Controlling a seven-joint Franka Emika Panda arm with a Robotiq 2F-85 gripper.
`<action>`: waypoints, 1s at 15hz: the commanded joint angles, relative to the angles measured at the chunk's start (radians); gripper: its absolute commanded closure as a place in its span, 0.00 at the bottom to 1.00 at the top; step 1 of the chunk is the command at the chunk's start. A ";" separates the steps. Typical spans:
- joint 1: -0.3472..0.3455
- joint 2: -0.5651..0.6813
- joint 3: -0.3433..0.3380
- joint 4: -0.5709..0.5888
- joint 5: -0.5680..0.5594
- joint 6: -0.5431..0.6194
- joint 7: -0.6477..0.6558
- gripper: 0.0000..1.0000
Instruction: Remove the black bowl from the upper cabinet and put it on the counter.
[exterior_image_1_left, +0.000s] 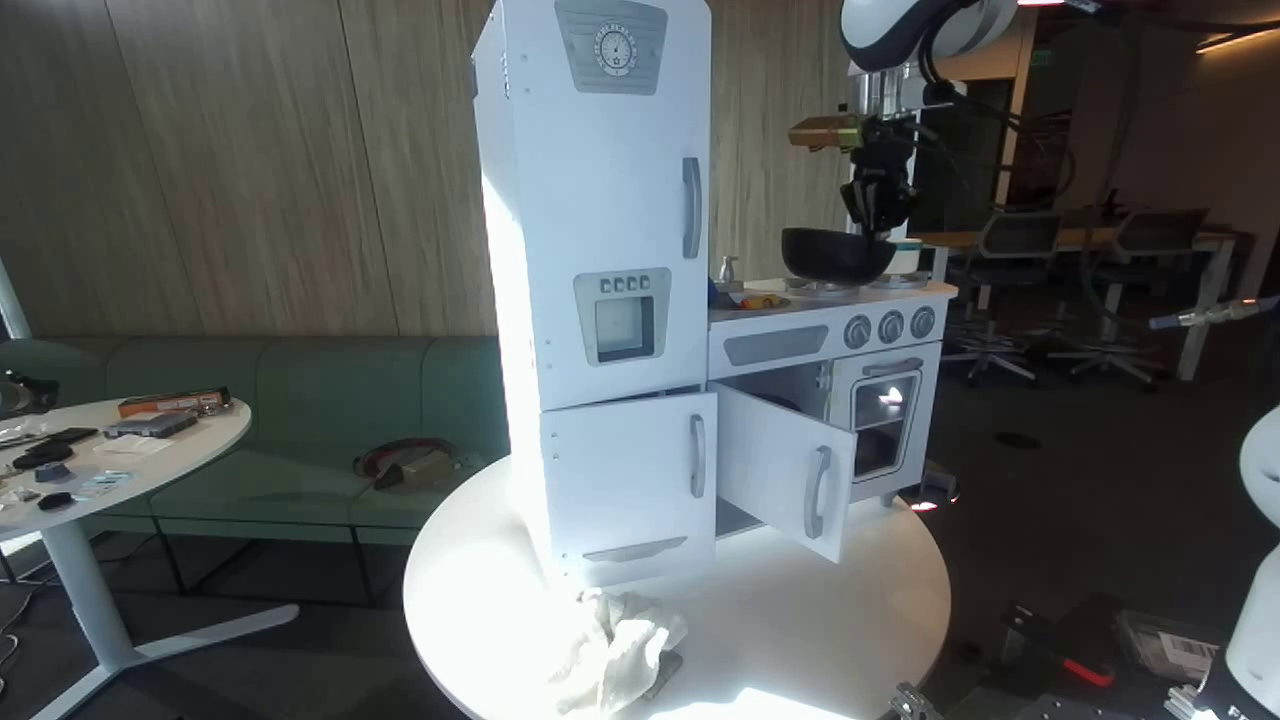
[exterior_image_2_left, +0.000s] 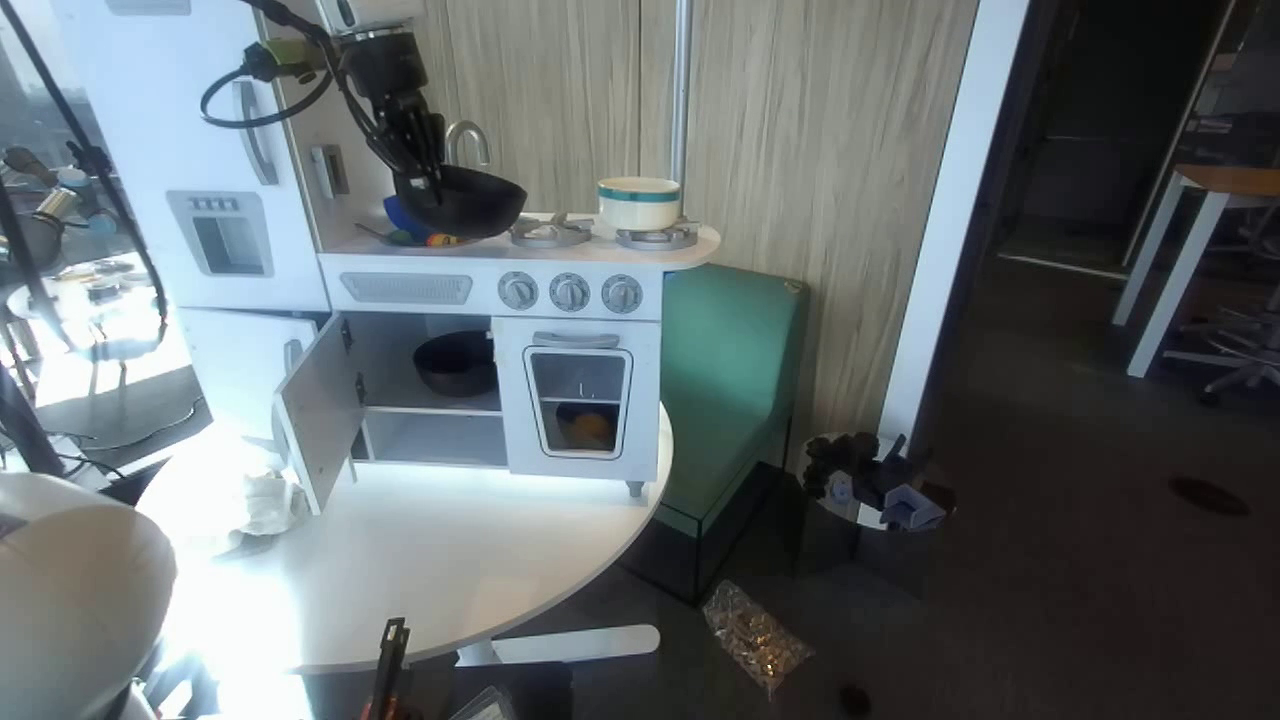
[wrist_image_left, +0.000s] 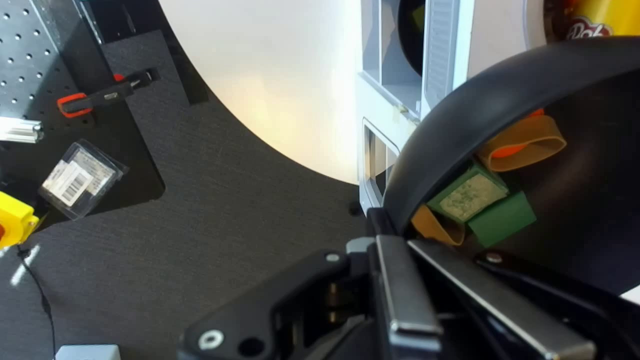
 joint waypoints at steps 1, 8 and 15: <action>0.004 0.023 0.006 0.052 -0.108 -0.066 0.010 0.97; 0.022 0.025 0.000 0.045 -0.224 -0.065 -0.045 0.97; 0.034 0.012 -0.008 0.025 -0.265 -0.023 -0.151 0.97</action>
